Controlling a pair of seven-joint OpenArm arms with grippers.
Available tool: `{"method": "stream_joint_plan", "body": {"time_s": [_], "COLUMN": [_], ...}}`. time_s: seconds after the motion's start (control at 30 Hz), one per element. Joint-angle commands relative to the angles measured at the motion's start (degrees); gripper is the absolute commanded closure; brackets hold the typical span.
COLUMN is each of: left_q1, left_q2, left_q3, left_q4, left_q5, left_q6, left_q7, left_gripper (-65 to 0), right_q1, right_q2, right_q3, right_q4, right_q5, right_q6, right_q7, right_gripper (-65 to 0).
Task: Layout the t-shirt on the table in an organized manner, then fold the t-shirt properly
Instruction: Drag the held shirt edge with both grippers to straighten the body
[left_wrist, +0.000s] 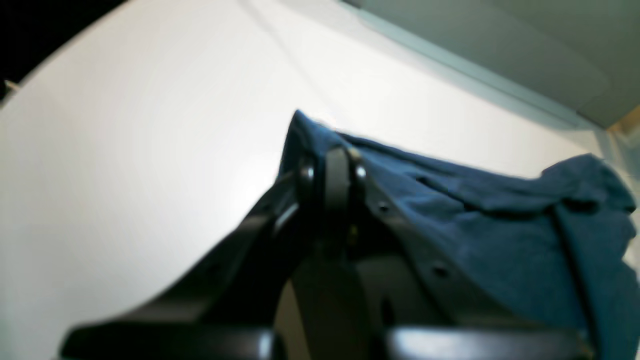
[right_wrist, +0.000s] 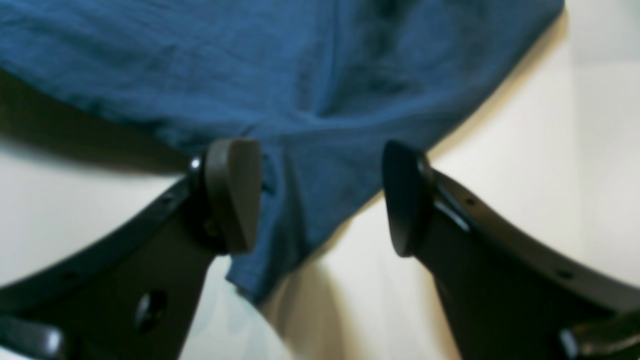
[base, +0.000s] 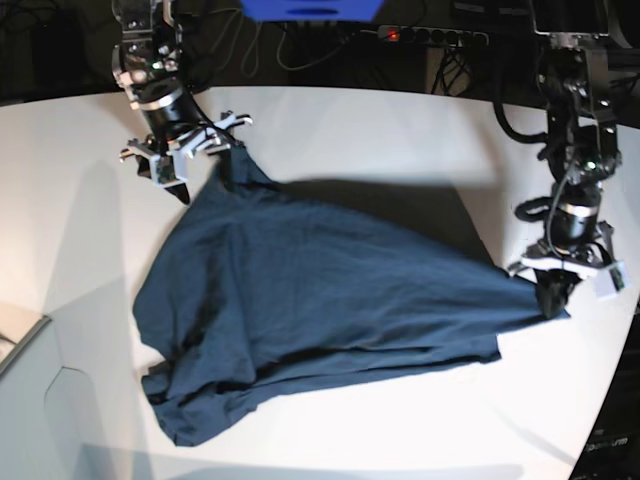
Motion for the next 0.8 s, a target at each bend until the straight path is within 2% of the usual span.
{"method": "stream_joint_plan", "body": {"time_s": [0.0,0.1,0.17,0.27,0.4,0.5,0.67,0.77], "left_q1": [-0.8,-0.9,-1.8,-2.2,-2.4,-2.0,0.3,1.6], "left_q2": [-0.7,-0.9,-1.2,-1.2,-1.2,-1.2,-0.8,-0.7], "left_q3": [-1.9,-6.0,-8.3,-12.2,-16.2,-16.6,-16.6,-16.7], "left_q4": [2.0,3.5,3.7,3.6,3.0,2.8,1.1,1.0], "left_q5": [-1.5,-6.7,-9.6,-11.5,-12.0,-11.9,-12.0,-12.0], "left_q6": [-0.1,-0.1,-0.3,-0.4,-0.5,-0.5,-0.5,-0.5], "left_q7": [-0.7,1.1,2.6,5.1,6.2,6.1,6.0,5.8], "left_gripper": [-0.1,-0.1,-0.1,-0.1,-0.1,-0.1,-0.1,-0.1], "right_q1": [-0.7,-2.1,-3.0,-3.7,-3.9,-2.7,-1.7,1.0], "right_q2": [0.1,0.0,-1.1,-2.0,-4.4,-6.0,-6.3,-6.4], "right_q3": [0.2,0.2,0.2,-0.1,-0.3,-1.1,-7.1,-8.5], "right_q4": [1.3,1.4,1.2,1.2,1.1,1.1,-2.4,-5.8], "right_q5": [0.6,0.7,0.7,0.5,0.5,0.5,0.6,0.7], "right_q6": [-0.1,-0.1,-0.1,-0.1,0.3,0.3,0.3,0.2], "right_q7": [1.3,1.3,1.3,1.3,1.1,0.8,0.8,0.8], "right_gripper": [-38.8,-39.0,-39.0,-39.0,-39.1,-39.2,-39.2,-39.2]}}
